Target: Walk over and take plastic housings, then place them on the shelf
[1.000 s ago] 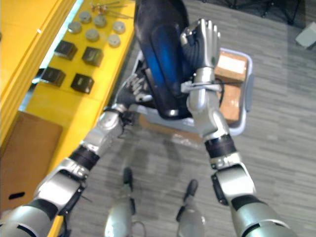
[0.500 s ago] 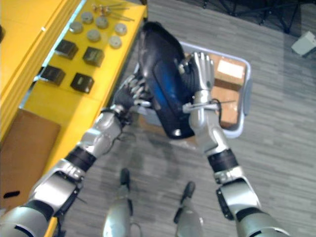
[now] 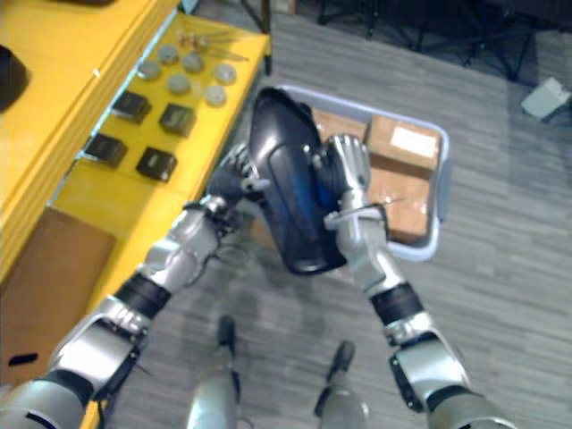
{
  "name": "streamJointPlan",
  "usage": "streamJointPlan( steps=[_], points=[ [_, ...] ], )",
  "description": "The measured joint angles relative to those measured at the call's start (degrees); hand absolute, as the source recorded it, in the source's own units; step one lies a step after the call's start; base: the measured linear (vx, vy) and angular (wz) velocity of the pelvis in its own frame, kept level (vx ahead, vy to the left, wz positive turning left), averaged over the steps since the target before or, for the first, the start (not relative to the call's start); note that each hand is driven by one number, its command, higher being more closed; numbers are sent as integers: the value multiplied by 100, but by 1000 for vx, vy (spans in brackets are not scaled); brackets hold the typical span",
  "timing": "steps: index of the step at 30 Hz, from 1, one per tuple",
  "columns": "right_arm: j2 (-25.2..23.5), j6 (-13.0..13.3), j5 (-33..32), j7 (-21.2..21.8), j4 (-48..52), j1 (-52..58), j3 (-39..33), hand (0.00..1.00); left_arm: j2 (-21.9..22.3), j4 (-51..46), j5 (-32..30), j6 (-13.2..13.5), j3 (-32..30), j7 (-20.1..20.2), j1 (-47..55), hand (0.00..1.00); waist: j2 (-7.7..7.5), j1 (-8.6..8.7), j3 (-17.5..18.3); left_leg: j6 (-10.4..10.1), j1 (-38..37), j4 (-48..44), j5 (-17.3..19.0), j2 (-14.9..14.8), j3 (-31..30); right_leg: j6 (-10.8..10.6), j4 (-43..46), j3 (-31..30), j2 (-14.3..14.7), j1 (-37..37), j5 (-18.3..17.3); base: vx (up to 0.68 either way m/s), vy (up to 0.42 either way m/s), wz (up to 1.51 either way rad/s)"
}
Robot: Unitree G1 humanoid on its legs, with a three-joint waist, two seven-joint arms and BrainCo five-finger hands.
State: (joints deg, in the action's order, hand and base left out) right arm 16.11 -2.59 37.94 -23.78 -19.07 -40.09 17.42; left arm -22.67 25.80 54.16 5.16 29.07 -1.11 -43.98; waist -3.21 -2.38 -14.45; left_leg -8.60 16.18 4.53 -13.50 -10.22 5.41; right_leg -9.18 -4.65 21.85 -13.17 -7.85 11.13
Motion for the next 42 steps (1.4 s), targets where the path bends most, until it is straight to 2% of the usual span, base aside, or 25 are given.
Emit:
streamJointPlan(
  steps=[4, 7, 17, 22, 28, 35, 37, 42],
  points=[
    [-40, -1, 4, -1, 1, 128, -5, 100, 11, -16, -3, -20, 146, 25, 238, 0, 23, 1, 356, -11, -8, 2, 12, -1, -6, -16, -1, 1, -2, 10, -39, 0, 0, 0],
    [-108, -20, 4, -8, 1, 139, -77, 100, 100, -121, -12, -46, 368, 139, 427, 0, 54, -6, 479, -32, -17, 3, 40, -2, -14, -20, -1, 5, -1, 23, -47, 0, 0, 0],
    [-216, -150, 6, -9, 5, 137, -274, 100, 326, -194, -202, -168, 589, 171, 637, 0, 61, -5, 515, -42, -56, 5, 34, -10, -19, -8, -1, 7, 4, 65, -61, 0, 0, 0],
    [-275, -178, 6, -9, 15, 136, -326, 100, 547, -139, -354, -172, 593, -25, 839, 0, 57, -6, 540, -37, -79, 7, 31, -10, -21, -9, -1, 11, 7, 92, -61, 0, 0, 0],
    [-452, -239, 5, -20, 20, 136, -385, 100, 857, -33, -355, -158, 592, -286, 979, 0, 60, -17, 806, -43, -79, 8, 38, -11, -30, -17, -1, 16, 6, 99, -76, 0, 0, 0],
    [-513, -276, 3, -109, 32, 136, -389, 100, 1032, -32, -362, -145, 566, -569, 989, 0, 60, -18, 818, -69, -83, 8, 62, -13, -42, -14, -1, 18, 6, 102, -85, 0, 0, 0],
    [-591, -281, 2, -143, 42, 136, -416, 100, 1128, -15, -536, -134, 491, -746, 993, 0, 60, -20, 818, -70, -87, 8, 62, -14, -42, -14, -1, 16, 6, 102, -85, 0, 0, 0],
    [-804, -291, 0, -274, 42, 136, -458, 100, 1449, 132, -588, 82, 234, -1156, 984, 0, 60, -16, 818, -70, -92, 9, 61, -15, -36, -13, -1, 13, 6, 102, -85, 0, 0, 0]
  ],
)
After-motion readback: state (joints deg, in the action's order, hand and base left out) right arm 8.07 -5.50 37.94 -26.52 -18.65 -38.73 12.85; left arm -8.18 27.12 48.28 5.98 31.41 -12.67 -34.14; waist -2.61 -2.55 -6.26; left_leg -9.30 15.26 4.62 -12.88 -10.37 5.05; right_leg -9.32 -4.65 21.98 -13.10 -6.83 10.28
